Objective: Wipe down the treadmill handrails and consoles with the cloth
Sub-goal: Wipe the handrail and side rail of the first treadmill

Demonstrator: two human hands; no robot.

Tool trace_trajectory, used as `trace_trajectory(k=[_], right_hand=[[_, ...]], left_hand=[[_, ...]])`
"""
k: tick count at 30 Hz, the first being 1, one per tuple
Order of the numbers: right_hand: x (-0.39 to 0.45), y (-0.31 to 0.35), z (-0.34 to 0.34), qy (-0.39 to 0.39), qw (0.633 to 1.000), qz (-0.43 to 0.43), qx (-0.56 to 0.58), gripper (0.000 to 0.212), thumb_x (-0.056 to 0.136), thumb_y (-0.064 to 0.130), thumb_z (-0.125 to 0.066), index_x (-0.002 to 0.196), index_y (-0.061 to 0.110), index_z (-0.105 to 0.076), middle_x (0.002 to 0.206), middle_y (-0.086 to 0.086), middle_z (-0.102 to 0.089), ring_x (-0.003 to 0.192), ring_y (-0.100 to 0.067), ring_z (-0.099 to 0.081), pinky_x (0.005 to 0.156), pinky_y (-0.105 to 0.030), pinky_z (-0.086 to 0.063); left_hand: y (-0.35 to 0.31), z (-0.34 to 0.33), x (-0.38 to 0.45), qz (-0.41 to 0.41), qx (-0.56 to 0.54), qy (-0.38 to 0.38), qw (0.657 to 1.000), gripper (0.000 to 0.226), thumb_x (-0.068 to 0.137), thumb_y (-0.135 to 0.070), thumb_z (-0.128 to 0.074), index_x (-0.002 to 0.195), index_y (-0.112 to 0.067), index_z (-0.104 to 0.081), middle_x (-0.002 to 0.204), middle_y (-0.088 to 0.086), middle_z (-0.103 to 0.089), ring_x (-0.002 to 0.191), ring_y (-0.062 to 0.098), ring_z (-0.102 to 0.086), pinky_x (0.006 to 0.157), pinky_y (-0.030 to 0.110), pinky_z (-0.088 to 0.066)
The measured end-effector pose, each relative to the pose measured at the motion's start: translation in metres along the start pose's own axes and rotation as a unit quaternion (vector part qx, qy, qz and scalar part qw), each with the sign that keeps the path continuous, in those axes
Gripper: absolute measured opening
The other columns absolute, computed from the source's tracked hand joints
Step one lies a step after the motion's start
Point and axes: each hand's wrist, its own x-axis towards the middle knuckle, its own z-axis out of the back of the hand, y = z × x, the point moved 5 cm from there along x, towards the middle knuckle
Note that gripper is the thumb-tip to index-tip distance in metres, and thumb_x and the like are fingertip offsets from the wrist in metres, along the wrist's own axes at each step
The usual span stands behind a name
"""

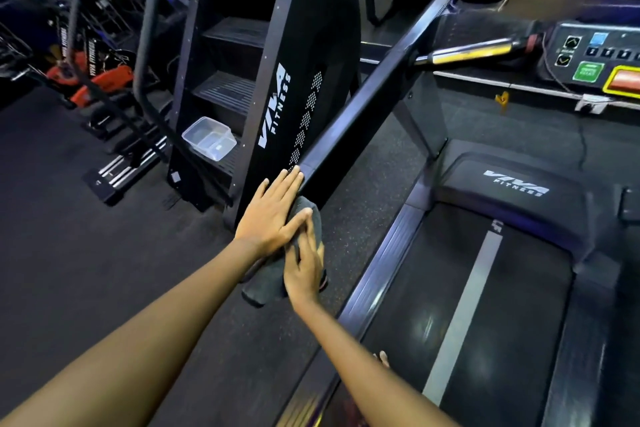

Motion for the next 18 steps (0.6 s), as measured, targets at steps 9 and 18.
trace_trajectory(k=[9,18], right_hand=[[0.030,-0.005,-0.002,-0.083,0.989,-0.076,0.093,0.065,0.085,0.045,-0.034,0.144,0.017,-0.036,0.150,0.013,-0.025,0.135,0.002,-0.022,0.115,-0.037,-0.012],[0.055,0.007,0.013,-0.102,0.994,0.000,0.042,0.059,0.089,0.044,-0.037,0.142,0.017,-0.038,0.151,0.006,-0.030,0.134,-0.010,-0.034,0.111,-0.028,-0.017]], left_hand=[[0.005,-0.003,0.002,0.006,-0.011,0.004,1.000,0.102,0.073,-0.085,0.002,0.151,-0.020,-0.012,0.158,-0.008,-0.007,0.145,0.009,-0.005,0.116,0.035,-0.006],[0.008,-0.005,0.005,0.022,-0.026,0.021,0.999,0.084,0.081,-0.069,-0.006,0.151,-0.023,-0.010,0.158,-0.011,-0.004,0.146,0.010,-0.004,0.119,0.038,-0.009]])
